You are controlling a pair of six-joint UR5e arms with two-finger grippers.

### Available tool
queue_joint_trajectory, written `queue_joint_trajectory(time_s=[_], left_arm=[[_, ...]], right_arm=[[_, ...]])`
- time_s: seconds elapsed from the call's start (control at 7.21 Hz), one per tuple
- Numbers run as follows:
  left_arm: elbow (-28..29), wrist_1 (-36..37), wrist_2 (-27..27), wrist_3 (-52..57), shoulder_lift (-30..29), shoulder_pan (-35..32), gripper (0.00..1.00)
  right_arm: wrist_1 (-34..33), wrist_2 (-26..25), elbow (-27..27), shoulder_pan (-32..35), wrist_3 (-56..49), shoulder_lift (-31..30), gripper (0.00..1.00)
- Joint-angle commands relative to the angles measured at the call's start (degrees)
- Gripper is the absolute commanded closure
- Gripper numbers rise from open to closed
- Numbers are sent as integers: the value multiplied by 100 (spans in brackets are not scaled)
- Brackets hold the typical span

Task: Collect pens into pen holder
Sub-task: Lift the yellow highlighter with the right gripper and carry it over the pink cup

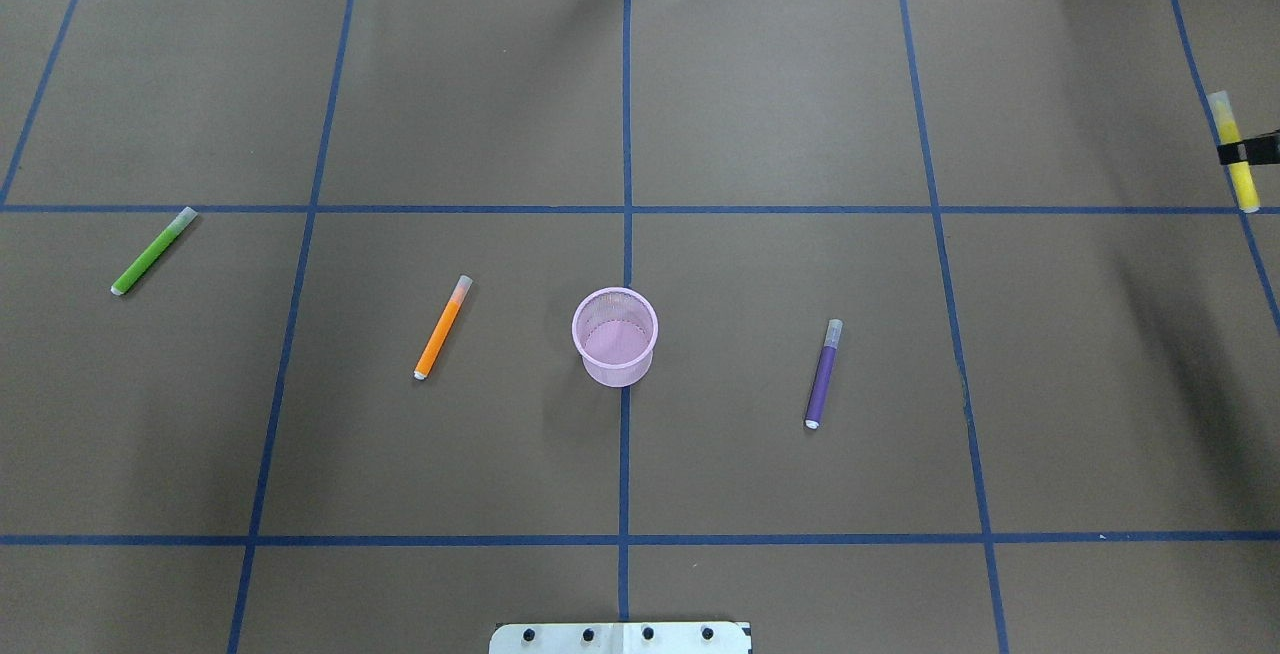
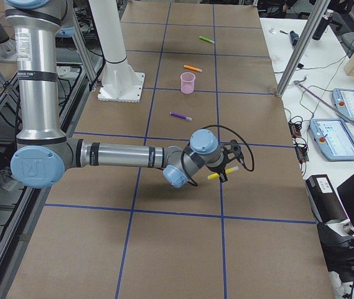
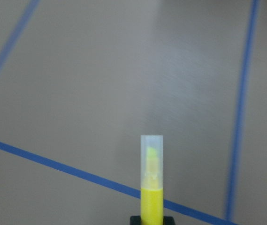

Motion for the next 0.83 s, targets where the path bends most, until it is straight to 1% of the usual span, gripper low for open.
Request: queue_joint_trajectory(time_s=[0.0, 0.14, 0.28, 0.42, 0.55, 0.69], left_arm=[[0, -263, -24, 22, 1, 18, 0], [26, -472, -50, 5, -17, 140, 0], [27, -483, -51, 4, -43, 237, 0], [18, -483, -59, 4, -52, 273, 0], [18, -483, -59, 4, -61, 273, 0], [26, -483, -59, 4, -61, 273, 0]], right_arm=[[17, -233, 1035, -909, 986, 468, 100], [208, -713, 1151, -1340, 1485, 775, 100], [802, -1727, 1153, -1988, 1856, 926, 100], [1225, -2894, 1153, -2708, 1999, 945, 100], [1395, -4063, 1161, -3437, 1991, 1067, 100], [1397, -5006, 1083, -4150, 1991, 1399, 100]])
